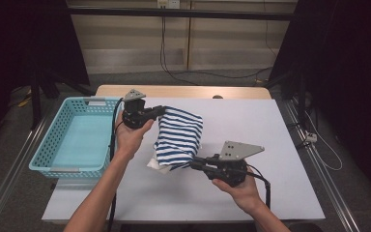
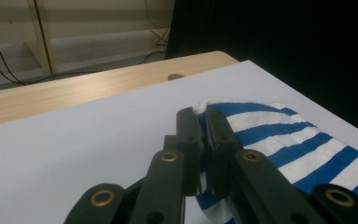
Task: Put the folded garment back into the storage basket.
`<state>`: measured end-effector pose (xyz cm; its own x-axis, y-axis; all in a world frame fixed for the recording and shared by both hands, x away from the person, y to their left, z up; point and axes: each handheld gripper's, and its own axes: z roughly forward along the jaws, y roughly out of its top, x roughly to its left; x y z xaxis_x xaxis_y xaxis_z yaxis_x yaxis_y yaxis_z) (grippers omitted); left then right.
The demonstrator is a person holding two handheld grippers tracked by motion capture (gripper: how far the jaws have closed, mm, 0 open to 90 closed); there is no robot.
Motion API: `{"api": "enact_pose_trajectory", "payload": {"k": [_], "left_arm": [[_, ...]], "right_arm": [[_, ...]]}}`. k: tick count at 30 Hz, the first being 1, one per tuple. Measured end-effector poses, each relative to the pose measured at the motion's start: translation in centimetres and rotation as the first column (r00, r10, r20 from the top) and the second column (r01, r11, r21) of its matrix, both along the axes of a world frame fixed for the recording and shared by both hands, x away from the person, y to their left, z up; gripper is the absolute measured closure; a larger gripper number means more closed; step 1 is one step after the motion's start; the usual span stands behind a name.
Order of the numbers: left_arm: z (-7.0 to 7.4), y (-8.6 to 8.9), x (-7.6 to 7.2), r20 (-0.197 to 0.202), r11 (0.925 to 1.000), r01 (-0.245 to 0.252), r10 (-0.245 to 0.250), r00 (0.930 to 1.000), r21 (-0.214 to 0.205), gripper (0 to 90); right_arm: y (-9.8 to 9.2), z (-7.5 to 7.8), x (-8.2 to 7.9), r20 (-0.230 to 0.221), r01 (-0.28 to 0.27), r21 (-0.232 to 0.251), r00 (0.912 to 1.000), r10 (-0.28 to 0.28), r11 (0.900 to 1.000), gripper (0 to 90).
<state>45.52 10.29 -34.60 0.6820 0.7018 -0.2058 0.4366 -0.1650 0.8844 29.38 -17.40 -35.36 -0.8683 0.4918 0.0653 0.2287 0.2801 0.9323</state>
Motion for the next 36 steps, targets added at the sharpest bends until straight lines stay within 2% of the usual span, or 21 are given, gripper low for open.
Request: {"api": "enact_pose_trajectory", "payload": {"k": [2,8,9,11,12,13,18,22,26,28,29,30,31,34,36], "left_arm": [[0.2,0.2,0.0,-0.004,0.9996,-0.019,0.019,0.9998,-0.023,86.0],[0.7,1.0,0.1,0.004,0.9998,-0.016,0.016,0.9999,-0.012,86.0],[0.9,1.1,0.1,0.005,0.9994,-0.02,0.021,0.9998,-0.029,86.0],[1.0,1.1,0.1,0.007,0.9992,-0.029,0.029,0.9996,-0.029,86.0],[1.2,1.3,0.2,0.013,0.9998,-0.018,0.018,0.9997,-0.008,86.0],[1.3,1.2,0.1,0.012,0.9986,-0.034,0.034,0.9993,-0.041,86.0],[1.4,2.0,0.2,0.013,0.999,-0.034,0.034,0.9993,-0.029,86.0],[1.8,2.7,0.2,0.013,0.9983,-0.045,0.046,0.9989,-0.038,86.0],[2.4,3.7,0.2,0.028,0.9985,-0.053,0.053,0.9982,-0.016,86.0],[2.7,4.2,0.2,0.032,0.9974,-0.066,0.067,0.9973,-0.028,86.0],[2.9,4.6,0.0,0.018,0.9959,-0.079,0.08,0.9966,-0.044,86.0],[2.9,4.6,0.0,0.018,0.9959,-0.079,0.08,0.9966,-0.044,86.0],[3.2,5.1,0.0,0.035,0.9957,-0.083,0.084,0.9958,-0.041,86.0],[3.4,5.6,-0.1,0.026,0.9949,-0.088,0.089,0.9957,-0.049,86.0],[3.5,6.0,-0.1,0.036,0.9937,-0.099,0.101,0.9942,-0.053,86.0]], "right_arm": [[0.2,0.1,0.2,0.003,-0.004,0.001,1.0,0.004,1.0,84.6],[0.7,0.4,0.4,0.012,-0.009,0.003,0.9999,0.009,1.0,84.6],[0.8,0.6,0.5,0.012,-0.011,0.004,0.9999,0.011,0.9999,84.6],[0.9,0.7,0.5,0.013,-0.012,0.003,0.9998,0.012,0.9999,84.6],[1.0,0.7,0.5,0.017,-0.016,0.003,0.9997,0.016,0.9999,84.6],[1.3,0.8,0.6,0.019,-0.018,0.005,0.9997,0.018,0.9998,84.6],[1.8,0.8,0.8,0.019,-0.03,0.007,0.9994,0.029,0.9995,84.6],[2.5,1.1,1.1,0.02,-0.04,0.006,0.999,0.04,0.9992,84.6],[3.3,1.7,1.4,0.03,-0.056,0.002,0.998,0.056,0.9984,84.6],[3.9,2.1,1.7,0.04,-0.064,-0.004,0.9971,0.064,0.998,84.7],[4.1,2.3,1.8,0.043,-0.067,-0.004,0.9968,0.067,0.9978,84.6],[4.1,2.3,1.8,0.043,-0.067,-0.004,0.9968,0.067,0.9978,84.6],[4.5,2.5,1.9,0.047,-0.074,-0.005,0.9961,0.074,0.9973,84.6],[4.9,2.7,2.1,0.049,-0.081,-0.004,0.9955,0.081,0.9967,84.6],[5.1,2.7,2.1,0.051,-0.082,-0.001,0.9954,0.082,0.9967,84.6]]}}
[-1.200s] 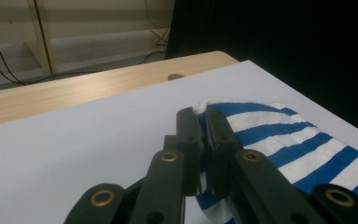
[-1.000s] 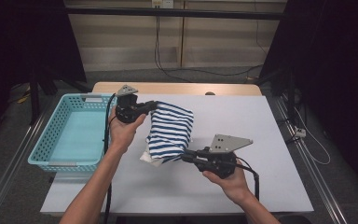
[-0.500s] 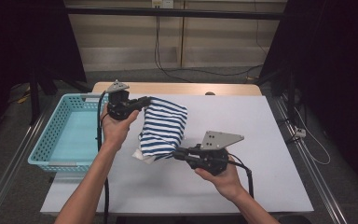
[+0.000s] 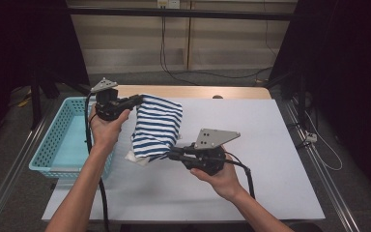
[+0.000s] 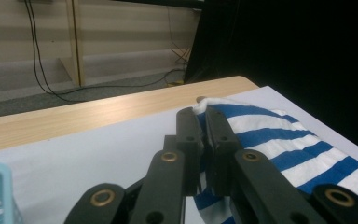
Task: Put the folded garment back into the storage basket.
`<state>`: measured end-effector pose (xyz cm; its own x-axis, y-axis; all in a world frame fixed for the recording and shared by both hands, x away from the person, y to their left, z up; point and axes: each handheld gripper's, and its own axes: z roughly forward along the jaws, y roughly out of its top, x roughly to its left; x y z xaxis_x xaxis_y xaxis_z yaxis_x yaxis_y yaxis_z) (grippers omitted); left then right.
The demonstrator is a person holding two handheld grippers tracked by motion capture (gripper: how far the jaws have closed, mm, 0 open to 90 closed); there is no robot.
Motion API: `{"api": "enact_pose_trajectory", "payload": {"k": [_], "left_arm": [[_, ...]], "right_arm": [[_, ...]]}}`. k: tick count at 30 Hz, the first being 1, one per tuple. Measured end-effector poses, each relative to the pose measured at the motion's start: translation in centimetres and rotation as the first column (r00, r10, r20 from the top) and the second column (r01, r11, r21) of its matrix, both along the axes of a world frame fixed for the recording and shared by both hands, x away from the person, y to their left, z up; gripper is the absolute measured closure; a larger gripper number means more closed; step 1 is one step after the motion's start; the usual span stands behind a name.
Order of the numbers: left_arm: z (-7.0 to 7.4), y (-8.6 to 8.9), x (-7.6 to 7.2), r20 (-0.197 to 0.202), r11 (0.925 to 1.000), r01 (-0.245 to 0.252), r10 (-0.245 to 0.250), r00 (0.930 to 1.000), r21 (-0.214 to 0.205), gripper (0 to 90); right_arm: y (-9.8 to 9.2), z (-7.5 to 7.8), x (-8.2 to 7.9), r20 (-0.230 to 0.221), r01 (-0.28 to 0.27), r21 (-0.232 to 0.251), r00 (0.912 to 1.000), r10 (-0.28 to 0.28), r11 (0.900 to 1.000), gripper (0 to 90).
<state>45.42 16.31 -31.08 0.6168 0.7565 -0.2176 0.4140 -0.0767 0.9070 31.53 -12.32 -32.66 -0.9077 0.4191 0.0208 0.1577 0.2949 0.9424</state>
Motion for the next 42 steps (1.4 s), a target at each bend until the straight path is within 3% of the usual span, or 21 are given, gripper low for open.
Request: {"api": "enact_pose_trajectory", "payload": {"k": [6,7,14,26,32,38,42], "left_arm": [[0.7,1.2,-0.2,0.017,0.9997,-0.02,0.02,0.9997,0.011,86.0],[0.7,1.4,-0.2,0.012,0.9997,-0.026,0.026,0.9996,-0.006,86.0],[0.7,2.6,0.0,0.002,0.9987,-0.048,0.048,0.9989,-0.016,86.0],[1.0,4.3,-0.1,-0.01,0.9974,-0.071,0.071,0.9974,0.008,86.0],[0.7,5.9,-0.2,-0.007,0.9952,-0.097,0.097,0.9953,-0.013,86.1],[0.8,6.9,-0.3,-0.018,0.9932,-0.112,0.111,0.9936,-0.033,86.0],[1.2,7.7,-0.2,0.001,0.9907,-0.133,0.133,0.991,-0.027,86.0]], "right_arm": [[1.3,0.4,0.5,0.008,-0.03,0.021,0.9995,0.03,0.9993,84.7],[1.3,0.4,0.5,0.008,-0.03,0.021,0.9995,0.03,0.9993,84.7],[3.3,0.9,0.9,0.028,-0.061,0.029,0.9978,0.06,0.9977,84.8],[4.5,0.3,1.7,0.001,-0.078,0.039,0.997,0.078,0.9962,84.8],[5.5,-0.2,2.2,-0.011,-0.081,0.033,0.9966,0.081,0.9962,84.9],[6.5,0.2,2.5,-0.005,-0.091,0.035,0.9958,0.091,0.9952,84.9],[7.1,0.4,2.8,-0.001,-0.098,0.034,0.9952,0.098,0.9946,84.9]]}}
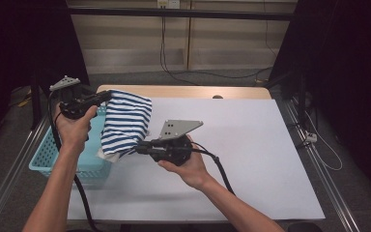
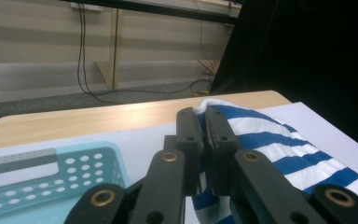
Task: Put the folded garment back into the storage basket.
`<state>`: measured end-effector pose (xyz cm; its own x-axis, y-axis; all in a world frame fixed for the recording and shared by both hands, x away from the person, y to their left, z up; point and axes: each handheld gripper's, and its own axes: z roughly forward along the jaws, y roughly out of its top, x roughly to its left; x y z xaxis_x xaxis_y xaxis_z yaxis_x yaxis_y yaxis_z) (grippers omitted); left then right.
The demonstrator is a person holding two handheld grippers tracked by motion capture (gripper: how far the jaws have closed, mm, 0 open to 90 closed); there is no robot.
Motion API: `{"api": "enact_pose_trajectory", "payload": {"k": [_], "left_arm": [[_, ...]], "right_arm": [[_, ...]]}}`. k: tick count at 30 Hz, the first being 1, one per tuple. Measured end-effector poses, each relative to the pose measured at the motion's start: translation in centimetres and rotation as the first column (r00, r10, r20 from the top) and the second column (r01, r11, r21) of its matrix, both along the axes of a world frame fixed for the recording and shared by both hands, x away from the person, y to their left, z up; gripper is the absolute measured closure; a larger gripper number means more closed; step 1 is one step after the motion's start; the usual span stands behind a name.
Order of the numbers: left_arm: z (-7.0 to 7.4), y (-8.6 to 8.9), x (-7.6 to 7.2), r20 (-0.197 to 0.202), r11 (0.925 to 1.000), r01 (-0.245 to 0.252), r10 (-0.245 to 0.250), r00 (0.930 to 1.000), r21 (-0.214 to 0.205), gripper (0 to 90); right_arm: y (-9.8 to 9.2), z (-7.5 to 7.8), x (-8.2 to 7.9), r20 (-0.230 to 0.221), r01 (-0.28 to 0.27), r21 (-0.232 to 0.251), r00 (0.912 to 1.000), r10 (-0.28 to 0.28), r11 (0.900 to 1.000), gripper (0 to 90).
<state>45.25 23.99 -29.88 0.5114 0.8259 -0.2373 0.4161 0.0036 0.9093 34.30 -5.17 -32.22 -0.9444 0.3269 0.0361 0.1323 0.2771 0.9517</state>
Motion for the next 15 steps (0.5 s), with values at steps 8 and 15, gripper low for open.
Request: {"api": "enact_pose_trajectory", "payload": {"k": [8,15], "left_arm": [[0.6,1.3,-0.1,-0.001,0.9998,-0.018,0.018,0.9998,-0.006,86.1],[1.3,2.4,-0.1,0.013,0.9994,-0.034,0.034,0.9994,0.005,86.1]], "right_arm": [[1.9,0.4,0.4,0.007,-0.025,0.001,0.9997,0.025,0.9997,84.9],[2.9,1.0,0.8,0.023,-0.035,-0.003,0.9991,0.036,0.9994,84.9]]}}
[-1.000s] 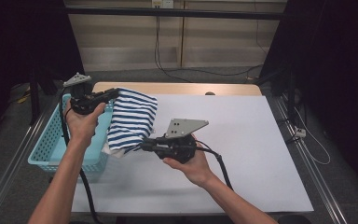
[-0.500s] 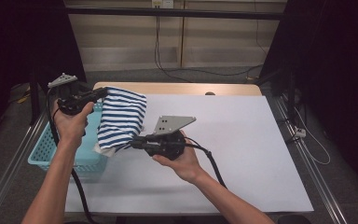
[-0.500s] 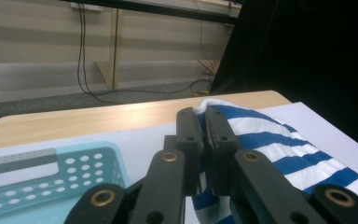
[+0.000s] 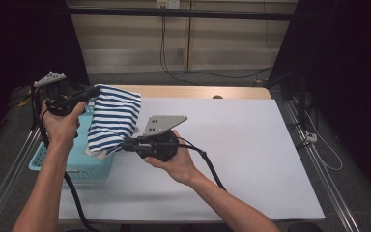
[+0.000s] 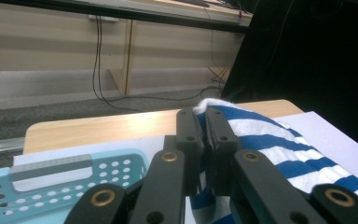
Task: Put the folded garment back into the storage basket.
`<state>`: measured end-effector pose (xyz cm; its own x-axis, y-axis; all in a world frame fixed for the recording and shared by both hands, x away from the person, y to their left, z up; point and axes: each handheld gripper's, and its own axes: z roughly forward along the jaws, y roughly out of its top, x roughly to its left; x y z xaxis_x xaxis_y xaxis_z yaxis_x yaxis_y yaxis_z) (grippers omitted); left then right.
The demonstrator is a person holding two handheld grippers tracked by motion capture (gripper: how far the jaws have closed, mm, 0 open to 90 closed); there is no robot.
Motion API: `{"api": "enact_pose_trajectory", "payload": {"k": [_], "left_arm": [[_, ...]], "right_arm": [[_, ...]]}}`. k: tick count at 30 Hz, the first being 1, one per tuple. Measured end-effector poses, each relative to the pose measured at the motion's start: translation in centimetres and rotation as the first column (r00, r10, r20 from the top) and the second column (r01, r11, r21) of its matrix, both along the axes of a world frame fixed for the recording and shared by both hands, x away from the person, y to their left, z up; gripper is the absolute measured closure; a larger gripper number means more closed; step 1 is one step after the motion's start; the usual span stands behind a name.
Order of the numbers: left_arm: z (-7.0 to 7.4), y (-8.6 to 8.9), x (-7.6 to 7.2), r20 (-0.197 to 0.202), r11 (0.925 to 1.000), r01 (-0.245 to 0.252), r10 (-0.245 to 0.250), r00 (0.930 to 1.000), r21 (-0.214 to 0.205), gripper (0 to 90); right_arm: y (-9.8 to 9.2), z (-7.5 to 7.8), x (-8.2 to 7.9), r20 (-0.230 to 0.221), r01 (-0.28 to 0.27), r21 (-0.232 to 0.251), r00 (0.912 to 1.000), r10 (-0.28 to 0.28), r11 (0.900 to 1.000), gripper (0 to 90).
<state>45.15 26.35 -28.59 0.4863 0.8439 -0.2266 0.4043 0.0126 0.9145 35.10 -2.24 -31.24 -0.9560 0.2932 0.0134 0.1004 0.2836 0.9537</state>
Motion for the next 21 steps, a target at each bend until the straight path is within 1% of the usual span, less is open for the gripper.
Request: {"api": "enact_pose_trajectory", "payload": {"k": [2,3,4,5,6,7,8,9,10,11,12,14,15,16,17,18,19,20,21], "left_arm": [[0.1,0.1,0.0,0.004,1.0,-0.004,0.004,1.0,-0.004,86.1],[0.2,0.4,0.0,0.01,1.0,-0.007,0.007,0.9999,0.003,86.0],[0.2,0.5,0.0,0.022,1.0,-0.005,0.005,0.9997,0.0,86.0],[0.3,0.6,0.0,0.024,1.0,-0.006,0.006,0.9997,0.002,86.1],[0.3,0.7,-0.2,0.005,1.0,-0.004,0.004,1.0,0.002,86.0],[0.3,0.7,-0.2,0.005,1.0,-0.004,0.004,1.0,0.002,86.0],[0.2,1.1,-0.1,0.022,0.9999,-0.004,0.004,0.9998,0.013,86.0],[0.3,1.2,-0.2,0.008,0.9998,-0.011,0.011,0.9999,0.015,86.1],[0.3,1.2,-0.2,0.008,0.9998,-0.011,0.011,0.9999,0.015,86.1],[0.4,1.5,-0.1,0.023,0.9998,-0.015,0.014,0.9996,0.016,86.0],[0.4,1.7,-0.1,0.025,0.9998,-0.018,0.018,0.9995,0.01,86.1],[0.4,1.9,-0.1,0.024,0.9997,-0.02,0.02,0.9995,0.012,86.0],[0.4,2.0,-0.3,0.012,0.9998,-0.02,0.02,0.9997,0.007,86.0],[0.3,2.4,-0.2,0.02,0.9994,-0.029,0.028,0.9994,0.017,86.1],[0.3,2.4,-0.2,0.02,0.9994,-0.029,0.028,0.9994,0.017,86.0],[0.2,2.8,-0.4,0.0,0.9993,-0.032,0.032,0.9995,0.017,86.0],[0.2,2.8,-0.4,0.0,0.9993,-0.032,0.032,0.9995,0.017,86.0],[0.1,3.4,-0.3,0.006,0.999,-0.043,0.043,0.999,0.015,86.0],[0.0,3.6,-0.4,-0.011,0.9987,-0.05,0.05,0.9987,0.014,86.1]], "right_arm": [[0.1,0.1,0.0,0.0,-0.001,0.001,1.0,0.001,1.0,84.9],[0.4,0.1,0.1,0.001,-0.006,0.001,1.0,0.006,1.0,84.9],[0.6,0.0,0.1,-0.002,-0.009,0.002,1.0,0.009,1.0,84.9],[0.8,0.0,0.2,-0.007,-0.015,0.005,0.9999,0.015,0.9999,84.9],[1.0,-0.1,0.1,-0.008,-0.018,0.001,0.9998,0.018,0.9998,84.9],[1.0,-0.1,0.1,-0.008,-0.018,0.001,0.9998,0.018,0.9998,84.9],[1.3,-0.3,0.1,-0.009,-0.021,-0.004,0.9997,0.021,0.9998,84.9],[1.5,-0.4,0.1,-0.008,-0.022,-0.004,0.9997,0.022,0.9997,84.9],[1.6,-0.4,0.2,-0.011,-0.022,-0.005,0.9997,0.022,0.9997,84.9],[1.8,-0.3,0.2,-0.009,-0.026,-0.005,0.9996,0.025,0.9997,84.9],[2.0,-0.3,0.3,-0.009,-0.026,-0.003,0.9996,0.026,0.9996,84.9],[2.2,-0.2,0.3,-0.01,-0.031,-0.004,0.9995,0.031,0.9995,84.9],[2.4,-0.1,0.3,-0.005,-0.036,-0.005,0.9993,0.036,0.9993,84.9],[2.8,0.0,0.4,0.003,-0.043,-0.008,0.9991,0.043,0.999,84.9],[3.0,0.0,0.3,0.002,-0.043,-0.01,0.9991,0.043,0.999,84.9],[3.2,0.0,0.4,0.0,-0.046,-0.01,0.999,0.046,0.9989,84.9],[3.4,-0.1,0.5,0.002,-0.048,-0.013,0.9988,0.048,0.9987,84.9],[3.6,-0.2,0.5,-0.002,-0.049,-0.018,0.9988,0.049,0.9986,84.9],[3.8,-0.3,0.5,0.0,-0.049,-0.022,0.9988,0.049,0.9986,84.9]]}}
